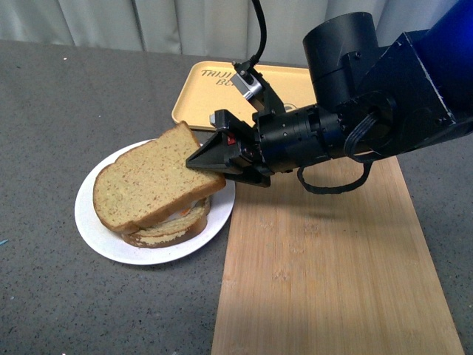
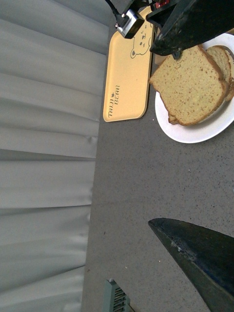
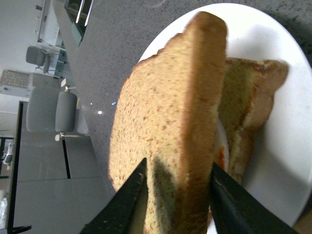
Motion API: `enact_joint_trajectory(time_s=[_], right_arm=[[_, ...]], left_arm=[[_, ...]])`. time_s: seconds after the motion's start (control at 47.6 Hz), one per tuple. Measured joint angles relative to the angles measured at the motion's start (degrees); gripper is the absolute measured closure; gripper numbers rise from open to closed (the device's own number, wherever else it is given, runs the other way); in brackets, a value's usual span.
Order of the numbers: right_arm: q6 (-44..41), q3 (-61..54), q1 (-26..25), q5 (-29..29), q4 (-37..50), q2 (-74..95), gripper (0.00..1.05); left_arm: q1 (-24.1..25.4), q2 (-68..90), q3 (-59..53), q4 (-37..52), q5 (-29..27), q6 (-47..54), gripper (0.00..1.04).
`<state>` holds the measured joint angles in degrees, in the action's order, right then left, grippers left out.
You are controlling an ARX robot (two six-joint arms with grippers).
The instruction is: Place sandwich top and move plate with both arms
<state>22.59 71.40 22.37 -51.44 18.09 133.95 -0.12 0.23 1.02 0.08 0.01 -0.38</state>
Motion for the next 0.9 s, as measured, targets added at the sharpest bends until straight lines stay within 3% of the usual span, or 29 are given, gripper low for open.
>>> enact_joint_trajectory(time_s=[0.189, 0.294, 0.399, 0.505, 0.526, 0.61, 0.673, 0.799, 0.904], right_arm=[[-6.4, -8.4, -3.1, 5.9, -0.4, -9.0, 0.3], [-7.2, -15.1, -6.0, 11.9, 3.6, -16.5, 0.07], [-8.3, -22.0, -8.2, 17.7, 6.8, -23.9, 0.09], [-16.5, -34.5, -7.5, 48.5, 35.8, -26.2, 0.26], [-16.7, -35.8, -7.5, 49.5, 38.2, -26.5, 0.28], [-20.1, -44.3, -9.0, 62.7, 53.4, -31.0, 0.44], [-21.3, -48.8, -10.9, 63.1, 56.7, -36.7, 0.58], [-22.2, -56.5, -13.4, 60.3, 55.1, -44.5, 0.89], [-22.5, -59.5, -14.6, 59.1, 53.6, -49.1, 1.04]], left_arm=[[0.0, 0.0, 0.0, 0.0, 0.0, 0.0, 0.07], [0.0, 0.0, 0.0, 0.0, 0.0, 0.0, 0.07], [0.0, 0.0, 0.0, 0.0, 0.0, 0.0, 0.07], [0.0, 0.0, 0.0, 0.0, 0.2, 0.0, 0.07], [0.0, 0.0, 0.0, 0.0, 0.1, 0.0, 0.07], [0.0, 0.0, 0.0, 0.0, -0.1, 0.0, 0.07], [0.0, 0.0, 0.0, 0.0, -0.1, 0.0, 0.07], [0.0, 0.0, 0.0, 0.0, 0.0, 0.0, 0.07], [0.0, 0.0, 0.0, 0.0, 0.0, 0.0, 0.07]])
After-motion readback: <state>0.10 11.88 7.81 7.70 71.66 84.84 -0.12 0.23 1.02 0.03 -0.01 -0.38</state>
